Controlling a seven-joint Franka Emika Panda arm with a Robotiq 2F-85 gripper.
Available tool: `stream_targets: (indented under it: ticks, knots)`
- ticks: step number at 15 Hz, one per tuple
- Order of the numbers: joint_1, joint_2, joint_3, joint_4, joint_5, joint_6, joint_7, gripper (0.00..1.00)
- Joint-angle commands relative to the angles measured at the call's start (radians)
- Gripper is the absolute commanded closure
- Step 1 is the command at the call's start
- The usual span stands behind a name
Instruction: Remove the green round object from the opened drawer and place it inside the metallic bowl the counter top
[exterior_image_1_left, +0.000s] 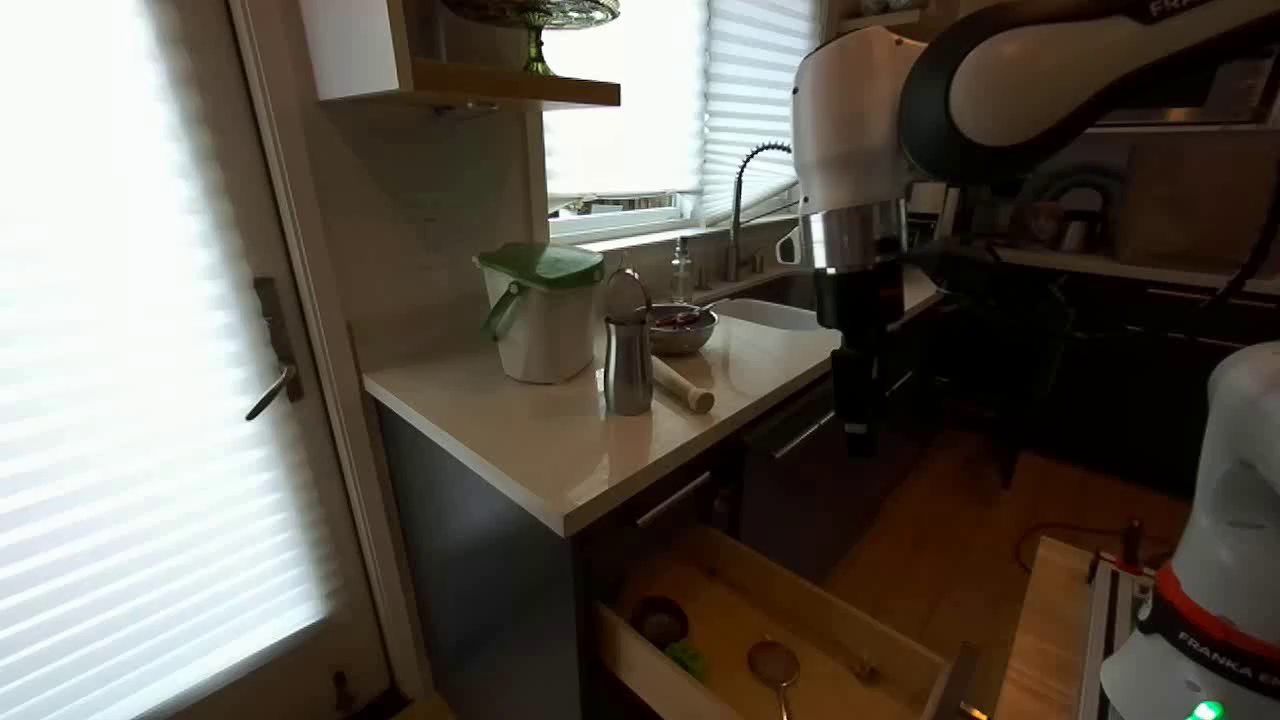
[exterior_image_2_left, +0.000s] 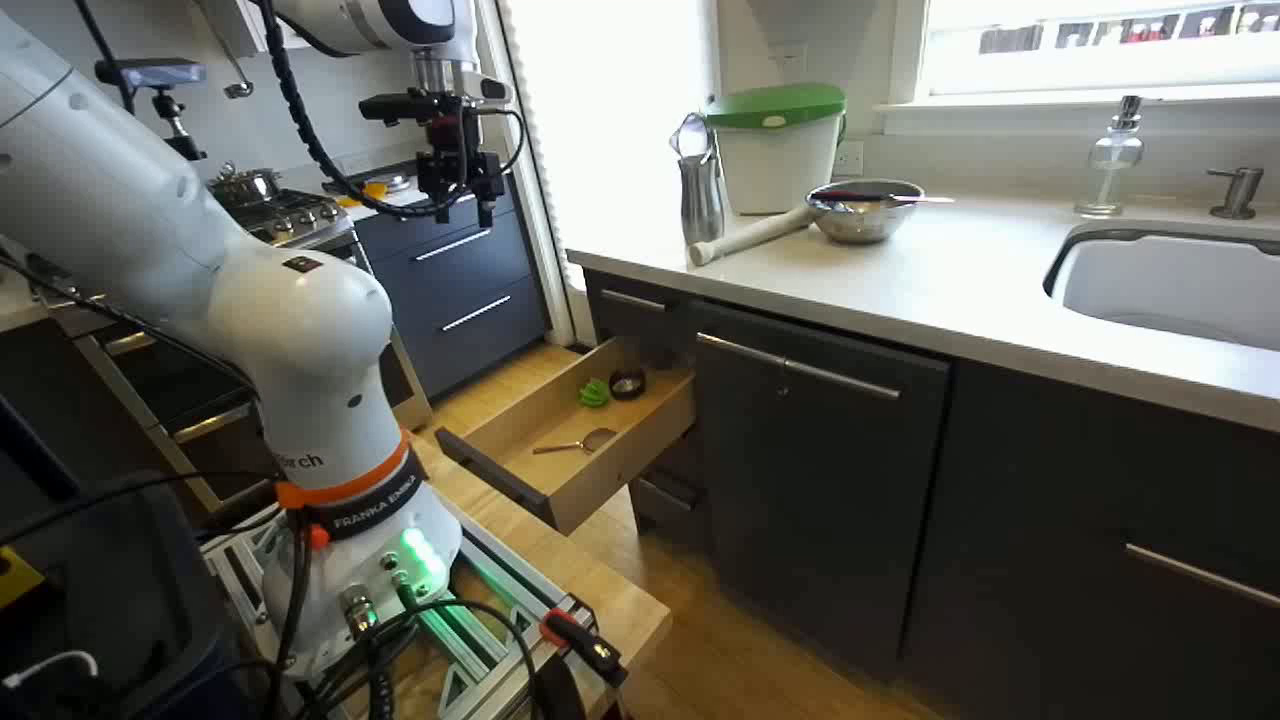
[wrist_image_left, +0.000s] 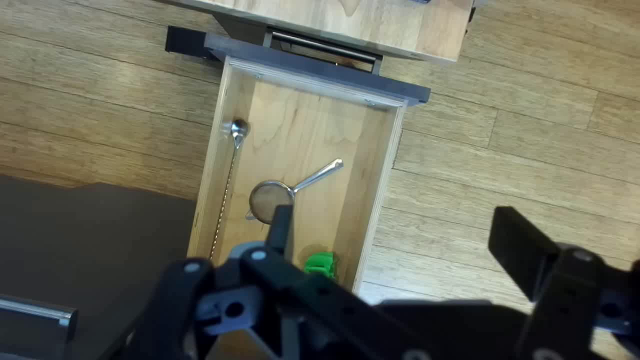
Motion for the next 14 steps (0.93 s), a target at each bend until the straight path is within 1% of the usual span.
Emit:
stream_targets:
  ticks: [1, 6, 8, 9, 11, 12, 14]
  knots:
    - [0.002, 0.001, -0.001, 0.001, -0.001, -0.001, 0.001, 0.0]
    - [0.002, 0.001, -0.001, 0.001, -0.001, -0.001, 0.001, 0.0]
    - [-0.012, 0.029, 0.003, 0.0, -0.001, 0.019, 0.039, 0.0]
    - [-0.024, 0.053, 0.009, -0.006, -0.002, 0.046, 0.071, 0.0]
    - [-0.048, 0.1, 0.019, -0.034, -0.027, 0.138, 0.135, 0.0]
    - [-0.07, 0.136, 0.036, -0.061, -0.07, 0.215, 0.194, 0.0]
    - [-0.093, 0.214, 0.046, -0.092, -0.122, 0.334, 0.286, 0.0]
